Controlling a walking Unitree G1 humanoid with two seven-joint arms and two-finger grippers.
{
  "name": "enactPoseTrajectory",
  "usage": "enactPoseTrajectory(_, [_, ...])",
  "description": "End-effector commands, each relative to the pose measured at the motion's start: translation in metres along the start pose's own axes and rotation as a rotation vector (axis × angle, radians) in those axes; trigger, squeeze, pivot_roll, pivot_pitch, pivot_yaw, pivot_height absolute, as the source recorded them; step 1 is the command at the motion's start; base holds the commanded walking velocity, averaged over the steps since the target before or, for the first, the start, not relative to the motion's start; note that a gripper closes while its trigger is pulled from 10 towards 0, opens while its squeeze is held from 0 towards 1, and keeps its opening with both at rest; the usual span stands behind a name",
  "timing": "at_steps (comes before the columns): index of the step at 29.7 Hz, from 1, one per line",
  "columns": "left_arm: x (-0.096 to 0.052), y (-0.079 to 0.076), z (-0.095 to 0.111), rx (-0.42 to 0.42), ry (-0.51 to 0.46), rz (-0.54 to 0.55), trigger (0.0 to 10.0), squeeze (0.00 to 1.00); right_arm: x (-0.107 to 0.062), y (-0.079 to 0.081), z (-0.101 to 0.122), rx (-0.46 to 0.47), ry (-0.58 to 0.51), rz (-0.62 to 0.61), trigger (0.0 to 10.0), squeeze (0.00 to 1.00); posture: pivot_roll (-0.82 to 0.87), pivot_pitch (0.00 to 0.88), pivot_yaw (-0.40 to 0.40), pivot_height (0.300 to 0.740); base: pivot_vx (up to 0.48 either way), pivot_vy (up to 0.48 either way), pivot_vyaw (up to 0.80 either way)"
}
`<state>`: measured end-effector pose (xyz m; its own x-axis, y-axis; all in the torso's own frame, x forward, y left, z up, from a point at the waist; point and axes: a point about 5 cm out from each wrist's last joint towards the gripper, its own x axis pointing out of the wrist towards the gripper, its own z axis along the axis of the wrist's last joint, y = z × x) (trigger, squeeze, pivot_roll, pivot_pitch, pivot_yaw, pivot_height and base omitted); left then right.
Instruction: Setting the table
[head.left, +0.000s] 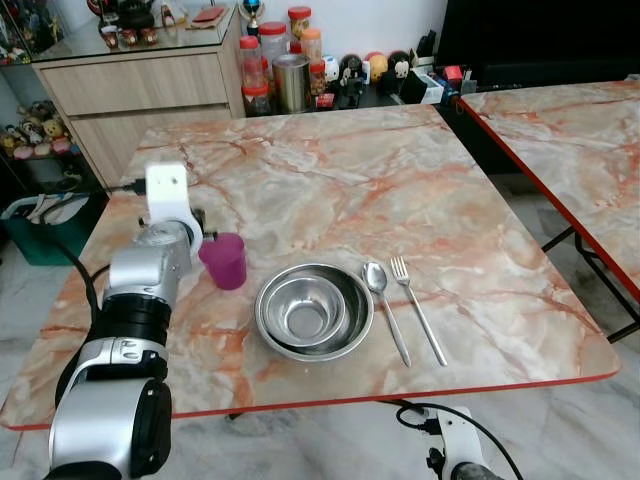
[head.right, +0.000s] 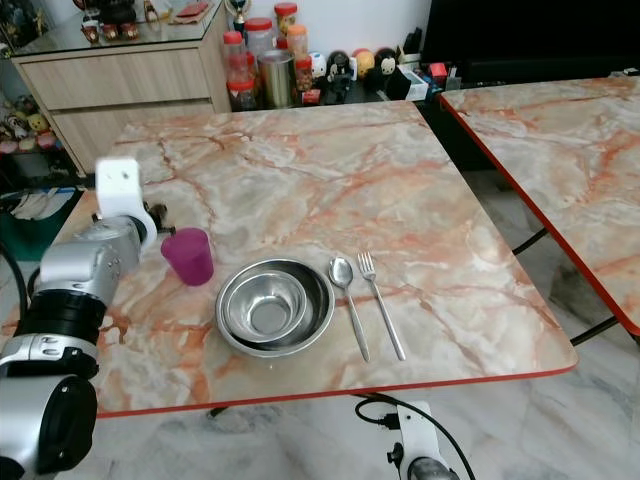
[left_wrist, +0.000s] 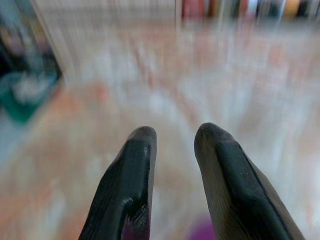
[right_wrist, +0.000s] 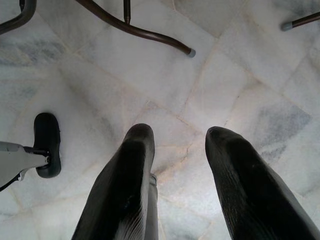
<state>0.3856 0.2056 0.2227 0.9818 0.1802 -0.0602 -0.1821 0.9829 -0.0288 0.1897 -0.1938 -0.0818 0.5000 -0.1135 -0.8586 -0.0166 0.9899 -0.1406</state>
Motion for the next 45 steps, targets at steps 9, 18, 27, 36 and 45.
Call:
enactPoseTrajectory(9, [-0.026,0.095,-0.019,0.159,-0.122,0.468,10.0,0.00,0.000,0.002,0.001,0.008,0.001,0.006,10.0,0.00,0.09,0.000,0.025,0.740,0.000,0.000,0.00])
enactPoseTrajectory(18, [-0.073,0.186,-0.074,0.323,-0.016,0.844,10.0,0.00,0.000,0.002,-0.001,0.011,0.004,0.006,10.0,0.00,0.10,0.000,0.030,0.740,0.000,0.000,0.00])
enactPoseTrajectory(27, [-0.127,0.236,-0.136,0.451,0.224,1.069,10.0,0.00,0.000,0.004,-0.003,0.018,0.008,0.006,10.0,0.00,0.09,0.000,0.040,0.740,0.000,0.000,0.00])
enactPoseTrajectory(36, [-0.178,0.249,-0.193,0.483,0.513,1.168,10.0,0.00,0.000,0.005,-0.005,0.018,0.012,0.007,10.0,0.00,0.09,0.000,0.044,0.740,0.000,0.000,0.00])
enactPoseTrajectory(45, [-0.185,0.179,-0.273,0.322,0.905,0.619,10.0,0.00,0.000,0.006,-0.006,0.021,0.015,0.010,10.0,0.00,0.09,0.000,0.051,0.740,0.000,0.000,0.00])
